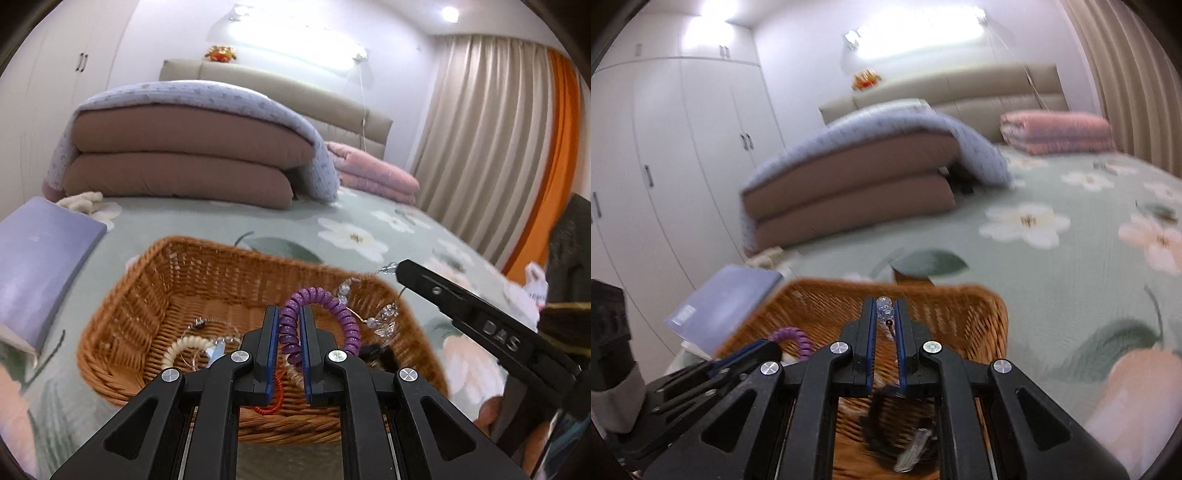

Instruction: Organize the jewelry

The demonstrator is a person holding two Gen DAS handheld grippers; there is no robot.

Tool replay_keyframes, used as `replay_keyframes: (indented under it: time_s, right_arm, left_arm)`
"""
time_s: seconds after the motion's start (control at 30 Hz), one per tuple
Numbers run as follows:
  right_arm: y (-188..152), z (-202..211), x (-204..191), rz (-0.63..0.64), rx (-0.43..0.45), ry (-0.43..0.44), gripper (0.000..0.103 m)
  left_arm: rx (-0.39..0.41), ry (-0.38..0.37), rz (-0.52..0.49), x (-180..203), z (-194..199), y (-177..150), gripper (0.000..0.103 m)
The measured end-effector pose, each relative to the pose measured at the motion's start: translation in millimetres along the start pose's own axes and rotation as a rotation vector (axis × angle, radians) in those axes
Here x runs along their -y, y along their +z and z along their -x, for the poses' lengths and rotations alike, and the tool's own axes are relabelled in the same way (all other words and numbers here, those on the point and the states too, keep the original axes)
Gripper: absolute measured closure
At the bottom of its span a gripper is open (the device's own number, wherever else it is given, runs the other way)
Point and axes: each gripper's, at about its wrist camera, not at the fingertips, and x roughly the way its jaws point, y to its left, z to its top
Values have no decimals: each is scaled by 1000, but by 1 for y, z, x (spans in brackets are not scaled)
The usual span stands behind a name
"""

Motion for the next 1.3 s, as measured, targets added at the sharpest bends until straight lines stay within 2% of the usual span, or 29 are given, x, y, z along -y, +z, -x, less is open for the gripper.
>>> replay_keyframes:
  time_s: [0.1,0.43,0.57,0.63,0.67,0.7,0.73,0.77,0.93,1.07,1.17,1.3]
  right_arm:
    - [-5,-13,11,-37,-50,8,92]
    - [-10,-13,1,29,-42,-41,92]
    - [-11,-15,4,6,-58,-32,90]
    - [-11,-14,10,-22,-62,-13,84]
    - [-11,-13,13,-32,-61,-11,73]
    - [-11,-11,16,-48,-56,-9,63]
    - [-11,-10,18,-58,-50,-7,63]
    - [-11,-8,20,-67,-45,-2,63]
    - [-13,8,19,-64,-10,-8,63]
    - [-20,30,4,-17,41,-55,62]
    - [-30,55,-13,37,73,-89,62]
    - [-51,97,-30,91,66,-84,61]
  left_arm:
    - [-31,0,3,-4,-12,-4,92]
    - [-19,18,-38,7,-12,-9,91]
    - [-19,22,-31,6,-13,-10,91]
    - [-31,-4,-10,4,-13,-10,84]
    - [-33,-22,1,2,-13,-10,79]
    - [-29,-29,7,1,-11,-10,65]
    - [-23,-29,11,1,-10,-10,52]
    - [-4,-27,13,1,-6,-9,50]
    - [49,-26,11,3,11,-8,50]
    - [74,-32,39,3,32,-16,50]
    - [67,-36,34,8,47,-18,50]
    - [84,-48,21,17,86,-25,50]
